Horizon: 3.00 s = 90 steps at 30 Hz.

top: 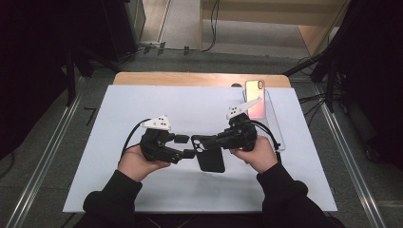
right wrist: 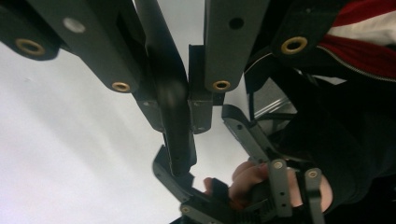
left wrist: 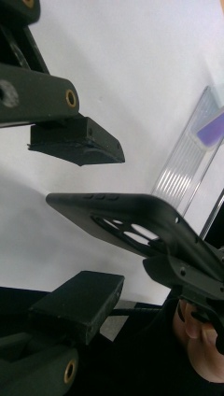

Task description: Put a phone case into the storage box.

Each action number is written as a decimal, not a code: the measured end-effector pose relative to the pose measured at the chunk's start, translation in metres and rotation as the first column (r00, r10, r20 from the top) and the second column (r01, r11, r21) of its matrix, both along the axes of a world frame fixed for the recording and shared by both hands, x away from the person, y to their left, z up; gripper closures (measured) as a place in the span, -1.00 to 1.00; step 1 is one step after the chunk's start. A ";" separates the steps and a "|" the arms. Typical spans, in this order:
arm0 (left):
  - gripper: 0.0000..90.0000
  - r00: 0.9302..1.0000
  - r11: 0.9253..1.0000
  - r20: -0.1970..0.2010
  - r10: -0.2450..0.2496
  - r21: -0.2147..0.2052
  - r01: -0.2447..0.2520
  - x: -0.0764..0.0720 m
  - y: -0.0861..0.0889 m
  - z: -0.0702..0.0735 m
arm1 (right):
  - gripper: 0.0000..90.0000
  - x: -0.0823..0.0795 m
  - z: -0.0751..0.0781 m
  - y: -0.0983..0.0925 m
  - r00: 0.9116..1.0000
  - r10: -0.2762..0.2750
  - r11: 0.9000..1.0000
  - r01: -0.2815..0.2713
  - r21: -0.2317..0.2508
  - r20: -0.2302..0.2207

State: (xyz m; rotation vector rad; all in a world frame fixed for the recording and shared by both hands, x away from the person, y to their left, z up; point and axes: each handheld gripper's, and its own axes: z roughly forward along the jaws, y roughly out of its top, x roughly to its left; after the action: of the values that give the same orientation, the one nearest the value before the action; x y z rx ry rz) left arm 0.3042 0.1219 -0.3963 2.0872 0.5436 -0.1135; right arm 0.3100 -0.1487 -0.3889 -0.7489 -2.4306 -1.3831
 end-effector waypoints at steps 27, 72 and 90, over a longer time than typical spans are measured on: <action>0.71 0.990 0.990 -0.030 -0.137 -0.022 0.136 0.006 -0.004 -0.004 | 0.28 0.003 -0.006 0.004 1.000 -0.005 0.996 0.007 0.089 -0.021; 0.70 0.925 0.935 -0.134 0.354 0.038 -0.353 0.008 0.018 0.025 | -1.00 -0.023 -0.027 0.035 0.912 -0.361 0.924 0.378 -0.054 0.196; 0.70 0.929 0.939 -0.136 0.345 0.048 -0.342 0.000 0.001 0.023 | -1.00 -0.025 -0.037 0.058 0.875 -0.437 0.890 0.455 -0.043 0.211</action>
State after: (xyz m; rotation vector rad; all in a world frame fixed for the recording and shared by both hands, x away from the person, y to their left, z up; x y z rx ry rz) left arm 0.3041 0.1228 -0.3735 1.9829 0.9937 -0.0525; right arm 0.2849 -0.0907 -0.4255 -1.3266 -2.5914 -1.5736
